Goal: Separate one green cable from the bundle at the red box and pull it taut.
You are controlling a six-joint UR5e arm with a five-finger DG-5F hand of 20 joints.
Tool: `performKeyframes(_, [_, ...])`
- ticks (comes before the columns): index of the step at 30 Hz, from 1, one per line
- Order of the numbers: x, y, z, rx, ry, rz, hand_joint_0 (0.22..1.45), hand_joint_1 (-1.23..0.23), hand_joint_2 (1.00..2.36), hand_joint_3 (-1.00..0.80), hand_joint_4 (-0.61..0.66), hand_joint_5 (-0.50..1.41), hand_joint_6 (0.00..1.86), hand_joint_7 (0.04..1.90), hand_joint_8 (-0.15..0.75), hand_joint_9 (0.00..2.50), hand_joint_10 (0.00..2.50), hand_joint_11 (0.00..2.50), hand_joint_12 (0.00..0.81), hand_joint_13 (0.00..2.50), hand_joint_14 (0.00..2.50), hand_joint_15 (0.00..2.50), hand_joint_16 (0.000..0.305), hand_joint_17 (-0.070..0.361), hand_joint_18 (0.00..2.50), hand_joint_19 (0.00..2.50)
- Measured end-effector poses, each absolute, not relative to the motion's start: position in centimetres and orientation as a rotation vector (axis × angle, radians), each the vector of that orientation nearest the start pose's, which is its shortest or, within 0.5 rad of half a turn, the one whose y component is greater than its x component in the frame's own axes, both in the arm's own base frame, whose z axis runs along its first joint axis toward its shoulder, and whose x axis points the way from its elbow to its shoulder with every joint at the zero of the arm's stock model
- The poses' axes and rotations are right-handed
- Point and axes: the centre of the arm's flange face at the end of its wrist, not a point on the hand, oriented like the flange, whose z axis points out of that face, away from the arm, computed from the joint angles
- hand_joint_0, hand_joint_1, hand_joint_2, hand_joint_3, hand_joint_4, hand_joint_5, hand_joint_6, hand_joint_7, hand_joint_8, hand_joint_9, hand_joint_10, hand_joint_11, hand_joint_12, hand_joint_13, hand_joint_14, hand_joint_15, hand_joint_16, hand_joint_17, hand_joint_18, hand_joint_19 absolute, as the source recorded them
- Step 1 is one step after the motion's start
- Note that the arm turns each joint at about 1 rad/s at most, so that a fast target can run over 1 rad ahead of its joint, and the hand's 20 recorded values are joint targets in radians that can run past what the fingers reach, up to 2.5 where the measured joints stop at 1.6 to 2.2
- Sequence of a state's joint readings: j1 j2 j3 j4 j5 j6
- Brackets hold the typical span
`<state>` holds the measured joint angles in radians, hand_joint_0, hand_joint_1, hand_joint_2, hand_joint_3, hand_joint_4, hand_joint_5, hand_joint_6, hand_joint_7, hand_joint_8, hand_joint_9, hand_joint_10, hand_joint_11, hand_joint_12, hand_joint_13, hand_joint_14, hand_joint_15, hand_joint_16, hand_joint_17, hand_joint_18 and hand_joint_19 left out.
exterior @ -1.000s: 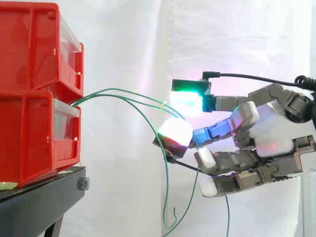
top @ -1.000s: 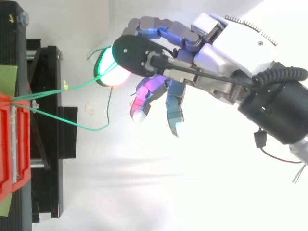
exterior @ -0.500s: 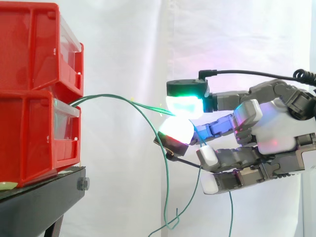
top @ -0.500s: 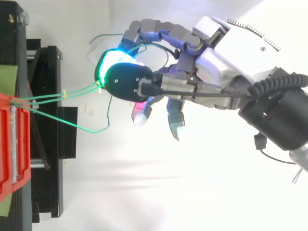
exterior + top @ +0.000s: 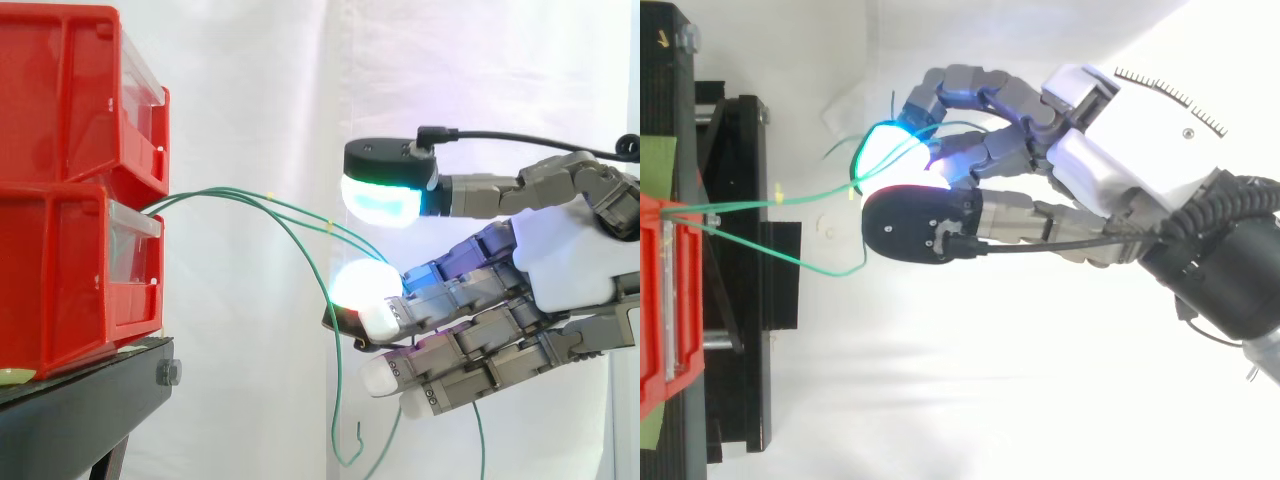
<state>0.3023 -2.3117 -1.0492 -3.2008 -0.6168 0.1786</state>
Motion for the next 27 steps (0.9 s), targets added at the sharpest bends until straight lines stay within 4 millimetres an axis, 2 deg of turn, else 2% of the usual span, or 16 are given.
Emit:
performKeyframes(3, [72.9, 0.59, 27.99, 1.56, 0.808, 0.594, 0.29, -0.6, 1.0, -0.5, 0.33, -0.04, 0.68, 1.11, 0.408, 1.12, 0.01, 0.44, 0.467, 0.77, 0.01, 0.49, 0.096, 0.215, 0.5, 0.41])
performKeyframes(4, [72.89, 0.67, 28.02, 1.556, 0.805, 0.586, 0.29, -0.56, 1.0, -0.5, 0.29, -0.01, 0.64, 1.17, 0.403, 1.2, 0.01, 0.44, 0.468, 0.83, 0.01, 0.5, 0.096, 0.215, 0.52, 0.41])
performKeyframes(6, [72.91, 0.86, 28.08, 1.546, 0.799, 0.573, 0.29, -0.53, 1.0, -0.5, 0.22, 0.05, 0.55, 1.34, 0.351, 1.41, 0.02, 0.42, 0.451, 0.93, 0.01, 0.49, 0.092, 0.208, 0.58, 0.41])
performKeyframes(7, [72.93, 0.93, 28.11, 1.541, 0.797, 0.568, 0.29, -0.5, 1.0, -0.5, 0.12, 0.11, 0.5, 1.41, 0.285, 1.65, 0.01, 0.37, 0.403, 1.09, 0.01, 0.47, 0.088, 0.197, 0.65, 0.41])
performKeyframes(8, [72.97, 1.02, 28.15, 1.536, 0.793, 0.562, 0.29, -0.49, 1.0, -0.5, 0.11, 0.11, 0.5, 1.39, 0.28, 1.69, 0.02, 0.36, 0.399, 1.11, 0.01, 0.46, 0.086, 0.194, 0.65, 0.41])
performKeyframes(9, [73.0, 1.07, 28.18, 1.532, 0.79, 0.558, 0.35, -0.38, 1.0, -0.5, 0.08, 0.13, 0.5, 1.37, 0.243, 1.83, 0.01, 0.35, 0.356, 1.23, 0.01, 0.47, 0.077, 0.173, 0.71, 0.45])
performKeyframes(11, [73.05, 1.13, 28.23, 1.524, 0.786, 0.55, 0.42, -0.25, 1.0, -0.5, 0.07, 0.14, 0.5, 1.36, 0.205, 1.89, 0.01, 0.33, 0.316, 1.27, 0.02, 0.49, 0.066, 0.148, 0.69, 0.5])
performKeyframes(13, [73.1, 1.19, 28.27, 1.517, 0.782, 0.542, 0.48, -0.21, 1.0, -0.5, 0.05, 0.14, 0.5, 1.34, 0.172, 1.91, 0.01, 0.33, 0.293, 1.28, 0.02, 0.51, 0.058, 0.13, 0.68, 0.54])
performKeyframes(16, [73.15, 1.27, 28.31, 1.511, 0.778, 0.536, 0.59, -0.3, 1.0, -0.5, 0.05, 0.15, 0.5, 1.31, 0.128, 1.96, 0.02, 0.39, 0.275, 1.29, 0.02, 0.57, 0.045, 0.102, 0.74, 0.62])
performKeyframes(18, [73.17, 1.28, 28.33, 1.509, 0.774, 0.534, 0.63, -0.36, 1.0, -0.5, 0.04, 0.15, 0.5, 1.31, 0.117, 1.98, 0.02, 0.4, 0.272, 1.31, 0.02, 0.58, 0.043, 0.097, 0.76, 0.63])
performKeyframes(19, [73.18, 1.29, 28.34, 1.508, 0.774, 0.533, 0.67, -0.44, 1.0, -0.5, 0.04, 0.15, 0.5, 1.31, 0.129, 1.99, 0.02, 0.41, 0.279, 1.31, 0.02, 0.58, 0.042, 0.095, 0.77, 0.63])
performKeyframes(24, [73.12, 1.2, 28.37, 1.506, 0.766, 0.52, 0.75, -0.63, 1.0, -0.5, 0.03, 0.15, 0.5, 1.31, 0.139, 2.0, 0.02, 0.45, 0.28, 1.31, 0.02, 0.58, 0.041, 0.093, 0.8, 0.64])
performKeyframes(27, [73.06, 1.14, 28.39, 1.507, 0.758, 0.511, 0.77, -0.71, 1.01, -0.37, 0.0, 0.15, 0.5, 1.31, 0.161, 2.0, 0.02, 0.46, 0.276, 1.31, 0.02, 0.6, 0.042, 0.094, 0.77, 0.67])
